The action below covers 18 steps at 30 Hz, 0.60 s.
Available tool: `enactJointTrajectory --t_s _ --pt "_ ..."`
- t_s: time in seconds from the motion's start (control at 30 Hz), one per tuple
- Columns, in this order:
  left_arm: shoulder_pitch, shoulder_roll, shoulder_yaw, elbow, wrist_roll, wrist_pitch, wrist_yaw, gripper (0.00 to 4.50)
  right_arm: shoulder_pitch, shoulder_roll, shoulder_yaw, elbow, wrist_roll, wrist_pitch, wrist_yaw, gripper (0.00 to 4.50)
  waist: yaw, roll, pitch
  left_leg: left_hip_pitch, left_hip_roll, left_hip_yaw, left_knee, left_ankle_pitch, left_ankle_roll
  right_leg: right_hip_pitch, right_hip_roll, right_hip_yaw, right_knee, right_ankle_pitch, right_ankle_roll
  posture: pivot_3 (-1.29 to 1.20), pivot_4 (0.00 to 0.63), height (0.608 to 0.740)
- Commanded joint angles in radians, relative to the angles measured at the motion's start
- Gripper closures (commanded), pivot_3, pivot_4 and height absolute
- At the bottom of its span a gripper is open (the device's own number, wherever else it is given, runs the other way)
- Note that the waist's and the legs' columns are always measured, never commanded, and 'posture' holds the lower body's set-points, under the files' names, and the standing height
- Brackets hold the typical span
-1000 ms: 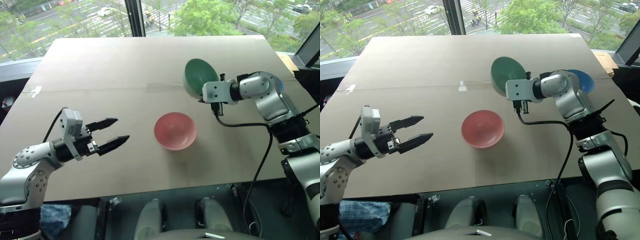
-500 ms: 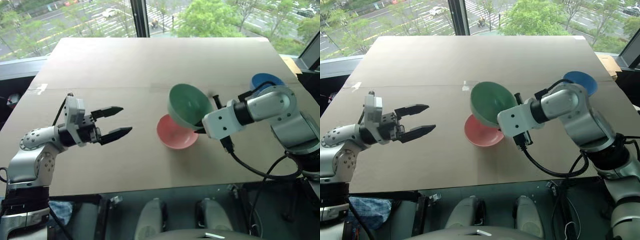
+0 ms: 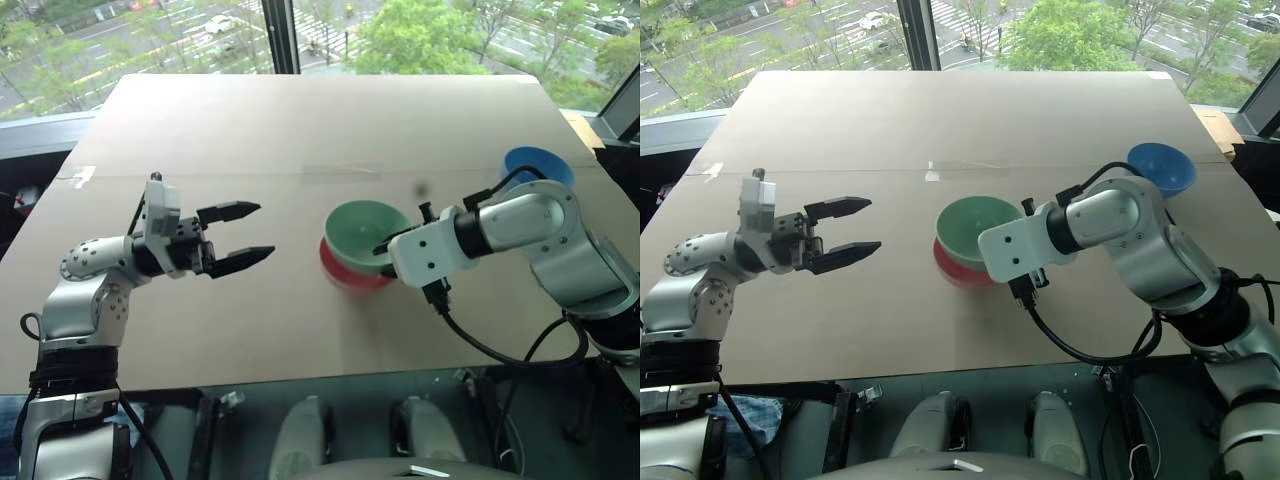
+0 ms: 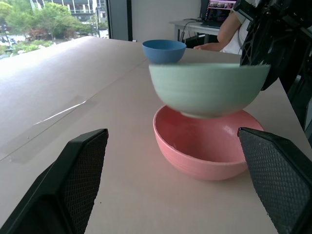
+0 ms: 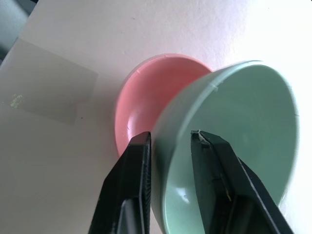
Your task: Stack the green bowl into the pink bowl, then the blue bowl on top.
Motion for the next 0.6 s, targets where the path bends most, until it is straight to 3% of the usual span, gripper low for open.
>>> enactJointTrajectory --t_s 0.03,0.2,0.37,0.6 --pt "-0.022 0.006 0.006 0.005 0.007 -0.025 -0.016 0.0 -0.029 -0.017 -0.022 -0.019 -0.01 0.033 -0.01 2.11 0.0 0.0 0.0 0.0 0.0 0.0 0.0 0.0 0.0 0.0 0.0 0.0 0.0 0.0 0.0 0.0 0.15 0.74" --pt "-0.02 -0.005 0.014 -0.008 -0.007 -0.013 -0.017 0.0 -0.012 -0.13 -0.117 0.078 -0.018 0.021 -0.025 2.11 0.003 -0.001 0.0 0.0 0.0 0.0 0.0 0.0 0.0 0.0 0.0 0.0 0.0 0.0 0.0 0.0 0.15 0.74" --pt "-0.023 -0.022 0.012 -0.017 -0.015 -0.006 -0.015 0.0 0.0 -0.227 -0.155 0.315 -0.095 -0.076 -0.115 2.11 0.002 -0.001 0.0 0.0 0.0 0.0 0.001 0.0 0.0 0.0 -0.001 0.0 0.0 0.0 0.0 0.0 0.15 0.74" --pt "-0.071 -0.053 -0.033 -0.072 0.002 0.023 0.022 0.0 -0.021 -0.243 -0.145 0.731 -0.186 -0.268 -0.252 2.11 0.001 -0.002 0.001 -0.001 0.0 0.004 0.001 0.0 0.0 0.0 -0.001 0.0 -0.001 0.0 0.0 0.0 0.15 0.74"
